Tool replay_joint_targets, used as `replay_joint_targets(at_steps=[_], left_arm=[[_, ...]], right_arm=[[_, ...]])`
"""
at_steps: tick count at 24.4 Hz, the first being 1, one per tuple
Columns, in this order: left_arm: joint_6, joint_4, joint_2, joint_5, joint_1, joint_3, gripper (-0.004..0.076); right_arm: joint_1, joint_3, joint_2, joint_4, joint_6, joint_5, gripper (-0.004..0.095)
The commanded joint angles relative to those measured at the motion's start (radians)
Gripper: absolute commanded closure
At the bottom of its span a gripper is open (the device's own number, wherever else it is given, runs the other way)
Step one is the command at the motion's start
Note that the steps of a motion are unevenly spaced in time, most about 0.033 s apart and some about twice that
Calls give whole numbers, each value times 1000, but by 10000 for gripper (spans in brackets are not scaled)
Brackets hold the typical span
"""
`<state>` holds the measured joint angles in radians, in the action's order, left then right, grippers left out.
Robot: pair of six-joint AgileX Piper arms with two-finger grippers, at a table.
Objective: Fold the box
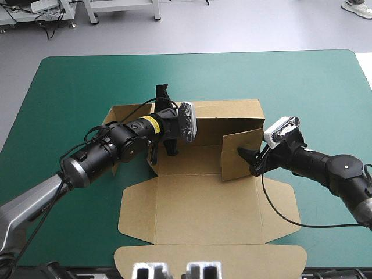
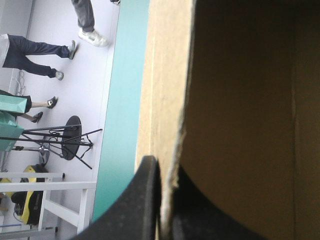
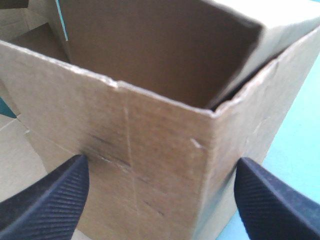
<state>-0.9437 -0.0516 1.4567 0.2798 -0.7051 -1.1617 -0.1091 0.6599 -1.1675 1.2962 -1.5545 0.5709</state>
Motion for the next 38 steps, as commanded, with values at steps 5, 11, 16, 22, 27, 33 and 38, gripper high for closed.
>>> replay_joint_targets(at_steps=[5, 11, 16, 22, 27, 33, 38], left_arm=[[51, 52, -14, 55, -26, -15, 734], [39, 67, -27, 53, -36, -15, 734], [39, 67, -51, 60, -38, -15, 734], [39, 67, -71, 133, -38, -15, 684], [39, 103, -105, 166, -47, -15, 329], [39, 157, -177, 127, -54, -15, 114], [37, 180, -249, 174, -115, -15, 116]], right_arm=[[6, 32, 2, 70, 22, -96, 244], [-62, 32, 2, 70, 22, -89, 451], [-159, 32, 2, 65, 62, -263, 515], [-174, 32, 2, 48, 62, -233, 928], [-174, 33, 2, 55, 62, -244, 927], [-174, 46, 2, 55, 84, -263, 927], [-174, 51, 2, 46, 114, -345, 927]])
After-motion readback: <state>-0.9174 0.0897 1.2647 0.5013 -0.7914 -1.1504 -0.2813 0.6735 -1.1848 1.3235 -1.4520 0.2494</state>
